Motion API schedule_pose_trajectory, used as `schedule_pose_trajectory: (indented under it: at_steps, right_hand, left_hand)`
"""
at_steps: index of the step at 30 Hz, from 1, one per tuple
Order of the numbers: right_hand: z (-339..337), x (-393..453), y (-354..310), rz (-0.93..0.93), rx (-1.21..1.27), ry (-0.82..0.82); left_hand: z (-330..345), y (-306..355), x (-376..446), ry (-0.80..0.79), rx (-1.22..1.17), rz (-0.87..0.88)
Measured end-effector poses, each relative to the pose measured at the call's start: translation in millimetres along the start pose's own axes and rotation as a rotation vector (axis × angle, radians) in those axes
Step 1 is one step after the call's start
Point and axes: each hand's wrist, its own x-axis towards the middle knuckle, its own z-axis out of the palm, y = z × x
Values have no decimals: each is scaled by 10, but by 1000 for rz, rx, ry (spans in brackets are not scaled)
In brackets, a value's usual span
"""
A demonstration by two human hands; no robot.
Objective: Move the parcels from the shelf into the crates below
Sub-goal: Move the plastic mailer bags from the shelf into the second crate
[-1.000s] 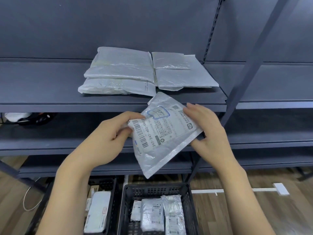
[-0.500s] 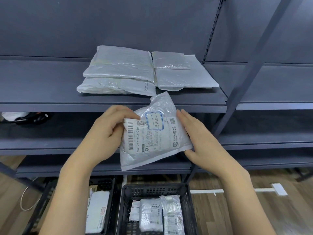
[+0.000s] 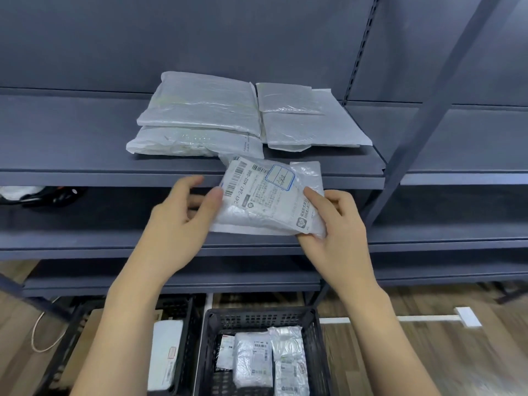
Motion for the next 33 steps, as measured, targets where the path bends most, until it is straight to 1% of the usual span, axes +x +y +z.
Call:
schedule_pose_trajectory:
  at_steps: [2, 4, 6, 8, 10, 11, 13, 16, 17, 19, 21, 23, 25, 27, 30, 33]
  right_hand:
    - [44, 9, -62, 17, -13, 27]
    - [60, 13, -96, 29, -26, -17]
    - [57, 15, -70, 34, -52, -130]
    - [41, 6, 13, -27, -146, -265]
    - [14, -4, 100, -68, -255, -400]
    - [-2, -12, 138, -63, -279, -437]
    - [-34, -11, 201, -38, -265, -417]
    - [-91, 50, 235, -29, -172, -296]
    - [-111, 71, 228, -38, -147, -287]
    - [-144, 99, 197, -33, -78, -328]
    - [-158, 100, 163, -11, -26, -417]
    - [-141, 77, 125, -26, -52, -470]
    - [-120, 53, 101, -32, -63, -486]
    - [-92, 37, 85, -28, -62, -484]
    - [-31, 17, 75, -16, -69, -485]
    - [57, 0, 56, 3, -70, -495]
  left_hand:
    - [33, -17, -2, -106, 21, -21]
    - [68, -37, -3, -109, -18, 11]
    - [68, -39, 7, -61, -42, 61]
    - [45, -34, 25, -19, -33, 102]
    - [10, -32, 55, -4, -1, 126]
    - [-11, -33, 71, -10, 10, 130]
    - [-59, -39, 87, -57, -1, 126]
    - [-107, -33, 99, -173, -29, 114]
    - [-108, -32, 102, -204, -27, 114]
    - [-98, -29, 119, -228, -22, 123]
    - [-75, -18, 137, -198, -16, 142]
    - [-60, -10, 154, -100, -7, 151]
    - [-37, -2, 163, 25, -22, 144]
    - [-5, 6, 160, 94, -32, 136]
    - [30, -32, 137, 139, 46, 192]
    - [101, -141, 102, 87, 122, 235]
